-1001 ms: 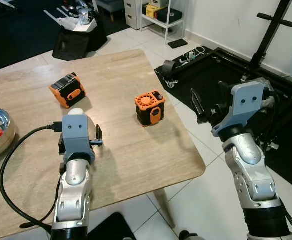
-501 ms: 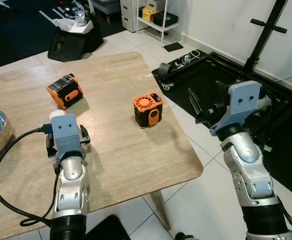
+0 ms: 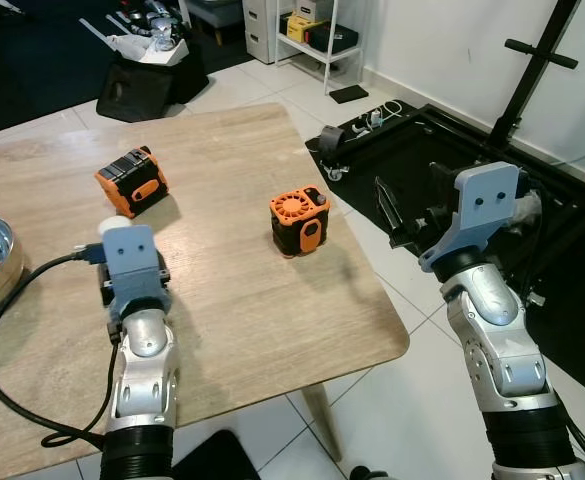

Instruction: Restocking fridge

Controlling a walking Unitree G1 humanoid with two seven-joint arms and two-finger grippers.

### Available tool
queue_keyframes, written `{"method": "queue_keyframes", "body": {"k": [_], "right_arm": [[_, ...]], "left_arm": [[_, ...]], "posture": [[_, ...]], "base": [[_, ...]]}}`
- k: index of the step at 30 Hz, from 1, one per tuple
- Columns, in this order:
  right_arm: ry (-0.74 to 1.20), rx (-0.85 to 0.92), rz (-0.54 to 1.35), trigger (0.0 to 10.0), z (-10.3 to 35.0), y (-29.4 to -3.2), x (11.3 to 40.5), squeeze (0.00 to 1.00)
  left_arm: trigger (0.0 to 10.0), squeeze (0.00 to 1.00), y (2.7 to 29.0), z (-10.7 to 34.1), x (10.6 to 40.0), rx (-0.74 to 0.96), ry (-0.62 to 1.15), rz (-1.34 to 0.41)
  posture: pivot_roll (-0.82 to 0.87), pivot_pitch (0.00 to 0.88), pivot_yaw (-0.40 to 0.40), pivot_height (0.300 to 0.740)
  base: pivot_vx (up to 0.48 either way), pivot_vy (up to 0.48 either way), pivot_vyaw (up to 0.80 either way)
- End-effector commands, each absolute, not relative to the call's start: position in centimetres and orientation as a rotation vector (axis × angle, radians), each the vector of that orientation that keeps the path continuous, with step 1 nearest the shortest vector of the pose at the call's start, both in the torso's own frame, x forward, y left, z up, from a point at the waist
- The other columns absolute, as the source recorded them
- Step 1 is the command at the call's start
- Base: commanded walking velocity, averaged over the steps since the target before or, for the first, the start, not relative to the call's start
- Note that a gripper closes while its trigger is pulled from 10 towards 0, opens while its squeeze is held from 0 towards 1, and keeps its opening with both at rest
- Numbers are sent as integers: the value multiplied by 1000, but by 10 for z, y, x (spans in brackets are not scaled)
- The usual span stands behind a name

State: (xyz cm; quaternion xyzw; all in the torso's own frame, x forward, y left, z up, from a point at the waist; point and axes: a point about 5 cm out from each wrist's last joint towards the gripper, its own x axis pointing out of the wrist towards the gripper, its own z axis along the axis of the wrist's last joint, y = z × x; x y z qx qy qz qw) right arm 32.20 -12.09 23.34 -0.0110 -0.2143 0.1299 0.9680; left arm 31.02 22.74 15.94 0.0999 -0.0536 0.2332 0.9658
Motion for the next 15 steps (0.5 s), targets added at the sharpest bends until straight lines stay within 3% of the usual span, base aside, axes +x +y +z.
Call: {"method": "queue_keyframes", "body": {"k": [1, 7, 15], "right_arm": [[-429, -27, 268, 10000, 231, -120, 322, 0], [-431, -32, 273, 10000, 230, -119, 323, 0], [-428, -49, 279, 10000, 229, -121, 323, 0]], "left_arm": [[10000, 0, 224, 177, 308, 263, -207, 434], [10000, 0, 201, 200, 311, 277, -309, 327], [10000, 0, 162, 184, 298, 94, -218, 81]], "posture": [[-64, 112, -19, 740], [-62, 104, -20, 740], [-71, 90, -21, 740]], "base": [[0, 0, 0], [0, 0, 0], [0, 0, 0]]}}
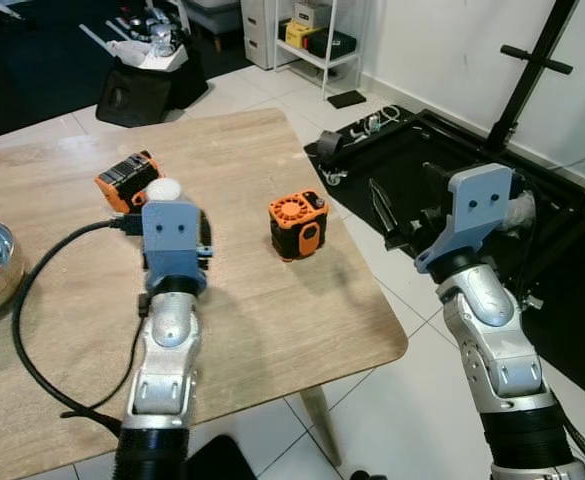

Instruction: Restocking fridge

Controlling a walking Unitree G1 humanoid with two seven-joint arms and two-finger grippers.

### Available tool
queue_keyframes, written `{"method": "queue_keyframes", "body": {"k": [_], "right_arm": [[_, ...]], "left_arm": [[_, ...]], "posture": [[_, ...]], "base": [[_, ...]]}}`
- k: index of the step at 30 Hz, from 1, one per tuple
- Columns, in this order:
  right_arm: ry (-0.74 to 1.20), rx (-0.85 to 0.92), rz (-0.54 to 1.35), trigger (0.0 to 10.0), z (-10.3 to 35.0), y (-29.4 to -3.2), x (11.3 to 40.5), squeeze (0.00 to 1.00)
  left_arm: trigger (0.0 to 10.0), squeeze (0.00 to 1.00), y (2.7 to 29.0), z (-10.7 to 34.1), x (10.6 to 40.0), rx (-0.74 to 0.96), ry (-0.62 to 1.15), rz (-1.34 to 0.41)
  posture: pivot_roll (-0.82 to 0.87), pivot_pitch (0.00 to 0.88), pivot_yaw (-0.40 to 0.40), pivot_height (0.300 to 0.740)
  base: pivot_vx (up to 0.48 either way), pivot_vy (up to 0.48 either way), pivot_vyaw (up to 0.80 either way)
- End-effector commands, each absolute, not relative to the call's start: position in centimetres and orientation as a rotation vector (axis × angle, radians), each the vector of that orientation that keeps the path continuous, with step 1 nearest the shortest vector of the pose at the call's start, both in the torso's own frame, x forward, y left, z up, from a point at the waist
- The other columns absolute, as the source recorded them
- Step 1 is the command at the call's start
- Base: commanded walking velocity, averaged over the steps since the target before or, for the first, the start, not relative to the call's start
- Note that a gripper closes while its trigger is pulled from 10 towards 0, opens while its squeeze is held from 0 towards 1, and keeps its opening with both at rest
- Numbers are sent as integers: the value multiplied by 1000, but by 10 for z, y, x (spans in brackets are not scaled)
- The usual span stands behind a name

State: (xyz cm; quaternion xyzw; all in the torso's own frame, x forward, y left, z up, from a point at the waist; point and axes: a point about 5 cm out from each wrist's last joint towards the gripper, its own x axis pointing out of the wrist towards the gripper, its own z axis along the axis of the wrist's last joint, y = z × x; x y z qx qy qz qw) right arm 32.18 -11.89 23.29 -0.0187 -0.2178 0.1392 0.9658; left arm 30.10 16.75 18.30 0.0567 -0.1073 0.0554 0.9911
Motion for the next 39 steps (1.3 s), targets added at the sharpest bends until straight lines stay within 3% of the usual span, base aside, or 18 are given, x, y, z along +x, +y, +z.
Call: {"method": "queue_keyframes", "body": {"k": [1, 6, 10, 14, 17, 18, 19, 20, 30, 31, 39], "right_arm": [[-428, -52, 279, 10000, 228, -122, 323, 0], [-426, -63, 280, 10000, 228, -126, 324, 0], [-421, -63, 291, 10000, 227, -127, 325, 0], [-406, -40, 306, 10000, 224, -127, 327, 0], [-384, -21, 335, 10000, 220, -122, 326, 0], [-375, -11, 344, 10000, 218, -120, 326, 0], [-370, -5, 348, 10000, 217, -119, 326, 0], [-345, 15, 361, 10000, 211, -116, 324, 0], [-222, 75, 395, 10000, 180, -109, 317, 0], [-209, 88, 408, 10000, 178, -109, 316, 0], [-164, 138, 490, 10000, 170, -101, 311, 0]], "left_arm": [[10000, 0, 156, 182, 295, 59, -205, 17], [10000, 0, 146, 176, 284, 6, -152, -176], [10000, 0, 149, 170, 274, 106, -116, -320], [10000, 0, 155, 160, 273, 171, -86, -363], [10000, 4, 157, 158, 277, 124, -72, -371], [10000, 204, 157, 156, 278, 131, -73, -378], [10000, 204, 157, 155, 279, 142, -74, -382], [10000, 1000, 163, 149, 285, 138, -60, -344], [10000, 1000, 172, 151, 291, 136, -64, -326], [10000, 0, 172, 158, 288, 121, -85, -345], [10000, 0, 162, 191, 260, 69, -161, -461]], "posture": [[-71, 88, -22, 740], [-67, 74, -24, 740], [-60, 66, -26, 740], [-55, 62, -28, 740], [-55, 72, -31, 740], [-56, 77, -32, 740], [-56, 77, -32, 740], [-57, 83, -33, 740], [-65, 101, -34, 740], [-62, 106, -33, 740], [-43, 123, -23, 740]], "base": [[0, 0, 0], [0, 0, 0], [0, 0, 0], [0, 0, 0], [0, 0, 0], [0, 0, 0], [0, 0, 0], [0, 0, 0], [0, 0, 0], [0, 0, 0], [0, 0, 0]]}}
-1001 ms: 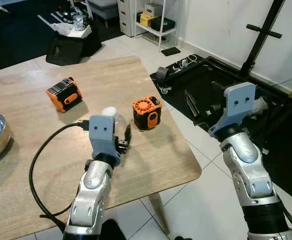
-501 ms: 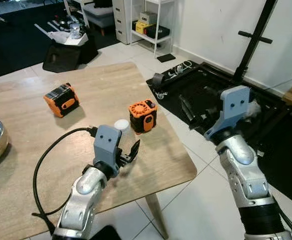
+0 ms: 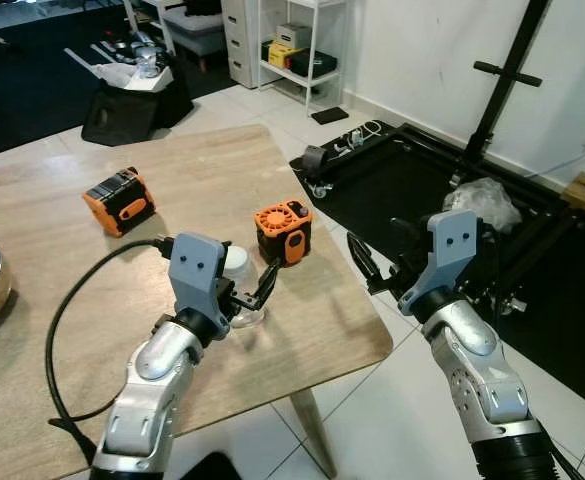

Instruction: Restocking fridge

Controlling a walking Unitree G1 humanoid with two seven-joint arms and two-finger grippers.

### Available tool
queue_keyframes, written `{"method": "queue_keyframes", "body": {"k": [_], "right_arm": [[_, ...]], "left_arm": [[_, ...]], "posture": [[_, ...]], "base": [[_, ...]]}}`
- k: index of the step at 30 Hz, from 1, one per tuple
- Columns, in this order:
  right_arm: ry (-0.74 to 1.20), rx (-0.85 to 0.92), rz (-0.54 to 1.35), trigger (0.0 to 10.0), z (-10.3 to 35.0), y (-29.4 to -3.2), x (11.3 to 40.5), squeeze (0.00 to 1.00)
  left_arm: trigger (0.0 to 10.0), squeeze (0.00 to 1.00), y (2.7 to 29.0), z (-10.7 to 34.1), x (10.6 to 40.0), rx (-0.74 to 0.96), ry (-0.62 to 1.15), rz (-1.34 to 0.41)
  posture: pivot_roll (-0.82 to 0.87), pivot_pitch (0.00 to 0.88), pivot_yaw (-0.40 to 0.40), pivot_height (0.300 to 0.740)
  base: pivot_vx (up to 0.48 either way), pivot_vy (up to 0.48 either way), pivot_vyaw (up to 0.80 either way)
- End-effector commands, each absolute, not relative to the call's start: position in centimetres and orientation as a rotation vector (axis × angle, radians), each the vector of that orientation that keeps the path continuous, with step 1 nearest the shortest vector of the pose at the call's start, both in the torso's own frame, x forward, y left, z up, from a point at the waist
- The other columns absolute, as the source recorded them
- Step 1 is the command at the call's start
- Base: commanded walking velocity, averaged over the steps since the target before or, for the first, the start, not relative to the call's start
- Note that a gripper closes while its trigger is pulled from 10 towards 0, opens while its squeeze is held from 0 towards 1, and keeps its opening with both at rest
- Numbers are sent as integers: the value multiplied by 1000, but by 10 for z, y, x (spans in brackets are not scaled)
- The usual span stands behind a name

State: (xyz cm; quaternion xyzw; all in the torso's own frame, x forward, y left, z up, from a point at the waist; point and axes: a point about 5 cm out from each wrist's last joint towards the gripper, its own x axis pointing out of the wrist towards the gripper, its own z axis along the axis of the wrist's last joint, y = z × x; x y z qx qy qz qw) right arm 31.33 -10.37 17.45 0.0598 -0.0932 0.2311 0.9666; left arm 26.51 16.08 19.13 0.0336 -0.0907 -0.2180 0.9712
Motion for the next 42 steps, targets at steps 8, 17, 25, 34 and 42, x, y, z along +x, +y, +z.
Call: {"method": "queue_keyframes", "body": {"k": [8, 17, 25, 34, 42], "right_arm": [[-178, 116, 509, 10000, 172, -97, 309, 0], [-170, 145, 620, 10000, 172, -85, 300, 0], [-154, 177, 765, 10000, 170, -59, 289, 0], [-169, 236, 826, 10000, 178, -49, 284, 0], [-180, 334, 859, 10000, 190, -50, 283, 0]], "left_arm": [[10000, 0, 176, 175, 265, 94, -88, -344], [10000, 0, 191, 223, 272, 41, -232, -318], [10000, 0, 200, 267, 275, -74, -360, -336], [10000, 0, 277, 252, 289, 165, -266, 161], [10000, 0, 292, 185, 299, 176, -7, 89]], "posture": [[-41, 127, -24, 740], [-32, 133, -31, 740], [-18, 139, -32, 740], [-7, 141, -32, 740], [-24, 139, -39, 740]], "base": [[0, 0, 0], [0, 0, 0], [0, 0, 0], [0, 0, 0], [0, 0, 0]]}}
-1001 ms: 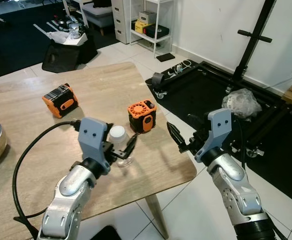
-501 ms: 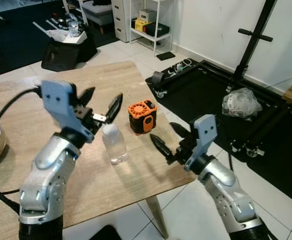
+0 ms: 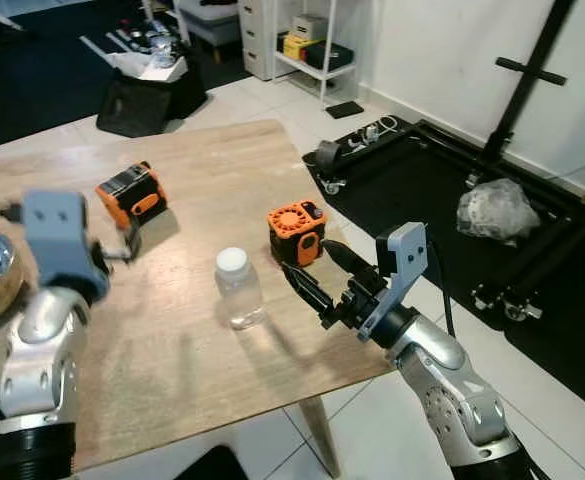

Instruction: Restocking fridge

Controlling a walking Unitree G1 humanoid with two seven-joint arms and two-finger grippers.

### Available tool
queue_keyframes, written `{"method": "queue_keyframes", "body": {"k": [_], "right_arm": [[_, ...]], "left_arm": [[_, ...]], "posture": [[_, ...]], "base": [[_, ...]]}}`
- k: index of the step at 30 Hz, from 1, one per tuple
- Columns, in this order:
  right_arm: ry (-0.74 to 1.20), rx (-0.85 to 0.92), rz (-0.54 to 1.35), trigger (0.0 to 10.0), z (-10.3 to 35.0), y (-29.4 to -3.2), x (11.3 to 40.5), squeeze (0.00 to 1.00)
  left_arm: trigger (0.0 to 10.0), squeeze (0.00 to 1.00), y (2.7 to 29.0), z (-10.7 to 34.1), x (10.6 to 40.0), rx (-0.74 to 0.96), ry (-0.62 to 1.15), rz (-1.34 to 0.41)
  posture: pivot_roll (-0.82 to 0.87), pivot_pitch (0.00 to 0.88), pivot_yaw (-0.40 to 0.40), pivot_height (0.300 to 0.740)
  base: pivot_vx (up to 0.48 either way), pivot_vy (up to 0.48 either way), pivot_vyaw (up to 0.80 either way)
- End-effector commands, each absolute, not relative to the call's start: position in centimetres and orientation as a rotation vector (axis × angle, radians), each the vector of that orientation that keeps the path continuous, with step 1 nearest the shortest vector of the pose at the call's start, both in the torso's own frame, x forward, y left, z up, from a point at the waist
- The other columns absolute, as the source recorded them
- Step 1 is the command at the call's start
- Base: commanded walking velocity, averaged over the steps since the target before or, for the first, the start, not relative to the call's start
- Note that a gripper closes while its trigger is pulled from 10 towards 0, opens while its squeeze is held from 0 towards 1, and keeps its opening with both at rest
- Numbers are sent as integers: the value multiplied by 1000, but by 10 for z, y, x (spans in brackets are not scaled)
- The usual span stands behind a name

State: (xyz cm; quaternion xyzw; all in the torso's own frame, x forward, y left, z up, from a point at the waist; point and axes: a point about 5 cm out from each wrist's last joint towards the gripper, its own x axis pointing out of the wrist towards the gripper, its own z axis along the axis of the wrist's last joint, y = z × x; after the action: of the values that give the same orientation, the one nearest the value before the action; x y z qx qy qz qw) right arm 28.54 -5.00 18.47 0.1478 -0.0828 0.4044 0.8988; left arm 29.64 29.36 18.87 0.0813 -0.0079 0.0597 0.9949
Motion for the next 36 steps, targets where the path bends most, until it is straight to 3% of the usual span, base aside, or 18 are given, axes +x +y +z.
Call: {"method": "queue_keyframes", "body": {"k": [1, 8, 18, 25, 36], "right_arm": [[-180, 334, 859, 10000, 190, -50, 283, 0], [-167, 412, 943, 10000, 196, -45, 275, 0], [-167, 280, 841, 10000, 192, -46, 281, 0], [-188, 269, 790, 10000, 194, -45, 283, 0], [-212, 286, 888, 10000, 203, -35, 272, 0]], "left_arm": [[10000, 0, 292, 185, 299, 176, -7, 89], [10000, 0, 276, 161, 314, 52, 44, -102], [10000, 0, 221, 158, 316, 20, 27, -395], [10000, 0, 209, 157, 309, -3, 0, -400], [10000, 0, 192, 150, 305, -52, -5, -372]], "posture": [[-24, 139, -39, 740], [-46, 135, -49, 740], [-65, 131, -48, 740], [-61, 130, -57, 740], [-59, 124, -80, 740]], "base": [[0, 0, 0], [0, 0, 0], [0, 0, 0], [0, 0, 0], [0, 0, 0]]}}
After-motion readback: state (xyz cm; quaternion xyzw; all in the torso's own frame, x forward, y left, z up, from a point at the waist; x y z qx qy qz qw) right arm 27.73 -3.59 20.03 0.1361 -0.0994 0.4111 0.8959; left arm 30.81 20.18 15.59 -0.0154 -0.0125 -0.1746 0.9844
